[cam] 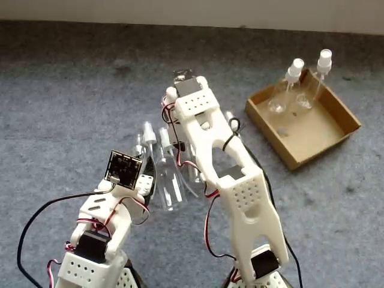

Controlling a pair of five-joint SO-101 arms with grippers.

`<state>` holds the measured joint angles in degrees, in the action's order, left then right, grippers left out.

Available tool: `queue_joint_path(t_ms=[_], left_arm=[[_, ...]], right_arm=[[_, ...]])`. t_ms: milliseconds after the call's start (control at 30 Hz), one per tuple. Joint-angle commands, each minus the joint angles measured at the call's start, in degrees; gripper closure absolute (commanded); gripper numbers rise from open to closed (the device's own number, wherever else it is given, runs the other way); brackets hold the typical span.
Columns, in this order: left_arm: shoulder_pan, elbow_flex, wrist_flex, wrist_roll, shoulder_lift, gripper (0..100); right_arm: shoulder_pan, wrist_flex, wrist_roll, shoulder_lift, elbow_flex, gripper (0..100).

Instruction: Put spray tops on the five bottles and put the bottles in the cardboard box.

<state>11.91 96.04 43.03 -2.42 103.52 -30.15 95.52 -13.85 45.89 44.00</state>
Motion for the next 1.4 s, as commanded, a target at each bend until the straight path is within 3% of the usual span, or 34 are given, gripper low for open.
queue_joint_path(t_ms=[0, 333, 533, 1000, 1267, 1367], left_arm=[[0.9, 1.1, 0.3, 0.4, 0.1, 99], [0.9, 1.1, 0.3, 0.4, 0.1, 99], [0.9, 1.1, 0.3, 0.4, 0.1, 99], [0.9, 1.1, 0.3, 0.4, 0.1, 99], [0.9, 1.1, 0.3, 0.4, 0.1, 99], [0.9, 1.1, 0.3, 0.4, 0.1, 99]], right_arm=[[1.4, 0.8, -0.6, -0.9, 3.2, 86.4], [1.2, 0.8, -0.5, -0.7, 3.0, 86.1], [1.1, 0.8, -0.6, -0.7, 3.0, 74.8], [1.2, -0.7, -0.6, 7.9, 3.7, 75.1], [3.4, -0.7, -1.1, 6.5, 3.7, 95.5], [4.9, 0.5, -0.6, 4.4, 3.7, 96.1]])
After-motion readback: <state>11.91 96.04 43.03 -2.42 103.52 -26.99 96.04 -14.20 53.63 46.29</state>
